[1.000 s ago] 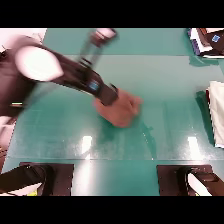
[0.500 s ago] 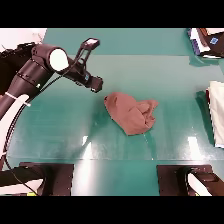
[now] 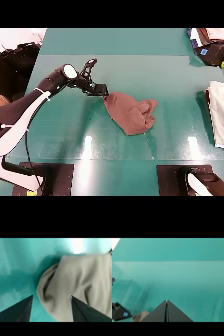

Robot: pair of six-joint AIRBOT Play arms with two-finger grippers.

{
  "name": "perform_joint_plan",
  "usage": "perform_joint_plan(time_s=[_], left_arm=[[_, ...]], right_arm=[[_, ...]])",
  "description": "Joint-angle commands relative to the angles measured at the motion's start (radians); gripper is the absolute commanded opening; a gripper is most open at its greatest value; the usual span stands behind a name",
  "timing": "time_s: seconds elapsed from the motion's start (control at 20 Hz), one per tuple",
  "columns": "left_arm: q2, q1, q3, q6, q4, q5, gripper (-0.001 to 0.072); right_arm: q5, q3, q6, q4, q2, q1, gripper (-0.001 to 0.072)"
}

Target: Fold the shirts.

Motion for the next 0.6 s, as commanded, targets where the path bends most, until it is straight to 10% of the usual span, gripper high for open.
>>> perform_joint_plan(time_s=[0.0,0.15,0.35,0.55], left_arm=[[-0.06,0.003,-0.004,0.035,-0.081,0.032,0.0543],[-0.062,-0.01,-0.004,0.044,-0.078,0.041,0.0541],[-0.062,-0.023,-0.003,0.087,-0.076,0.053,0.0048],[-0.04,0.044,0.05,0.084,-0.06,-0.026,0.0029]], right_arm=[[0.043,-0.004,0.0,0.002,-0.032,0.001,0.0019],[0.08,-0.004,0.001,0.001,-0.069,0.001,0.0019],[0.185,-0.005,0.001,-0.009,-0.132,0.001,0.002],[0.364,-0.02,0.103,-0.212,-0.204,0.001,0.002]])
